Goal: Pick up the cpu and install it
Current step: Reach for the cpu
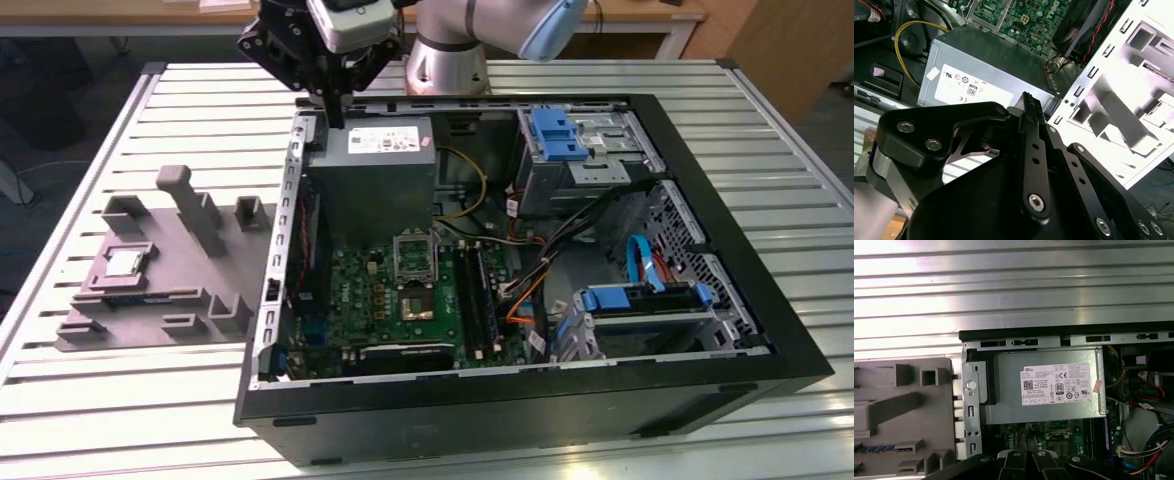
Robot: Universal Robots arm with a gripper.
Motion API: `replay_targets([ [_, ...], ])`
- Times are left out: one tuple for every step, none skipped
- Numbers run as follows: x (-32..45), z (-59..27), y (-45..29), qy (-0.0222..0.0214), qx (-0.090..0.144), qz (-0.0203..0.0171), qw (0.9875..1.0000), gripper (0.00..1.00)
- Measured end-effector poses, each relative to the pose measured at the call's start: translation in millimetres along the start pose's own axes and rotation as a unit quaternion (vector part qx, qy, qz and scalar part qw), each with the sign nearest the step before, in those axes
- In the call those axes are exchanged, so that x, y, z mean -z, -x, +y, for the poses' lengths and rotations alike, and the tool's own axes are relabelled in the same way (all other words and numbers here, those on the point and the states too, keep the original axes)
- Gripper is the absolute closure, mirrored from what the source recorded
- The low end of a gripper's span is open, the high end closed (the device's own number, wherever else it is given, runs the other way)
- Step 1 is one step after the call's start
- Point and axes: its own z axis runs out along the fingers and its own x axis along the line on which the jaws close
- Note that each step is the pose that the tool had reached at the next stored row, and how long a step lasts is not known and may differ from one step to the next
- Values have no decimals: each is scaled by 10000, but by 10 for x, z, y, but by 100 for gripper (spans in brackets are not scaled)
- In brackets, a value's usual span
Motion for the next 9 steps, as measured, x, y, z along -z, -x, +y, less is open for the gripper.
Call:
replay_targets([
  [0,0,-6,0,0,0,10000,89],
  [-1,-1,-9,0,0,0,10000,89],
  [-1,-1,-11,0,0,0,10000,89],
  [-1,-1,-14,0,0,0,10000,89],
  [-1,-1,-16,0,0,0,10000,89],
  [-1,-2,-19,0,0,0,10000,89],
  [-1,-2,-22,0,0,0,10000,89],
  [-1,-2,-25,0,0,0,10000,89],
  [-2,-2,-28,0,0,0,10000,89],
])
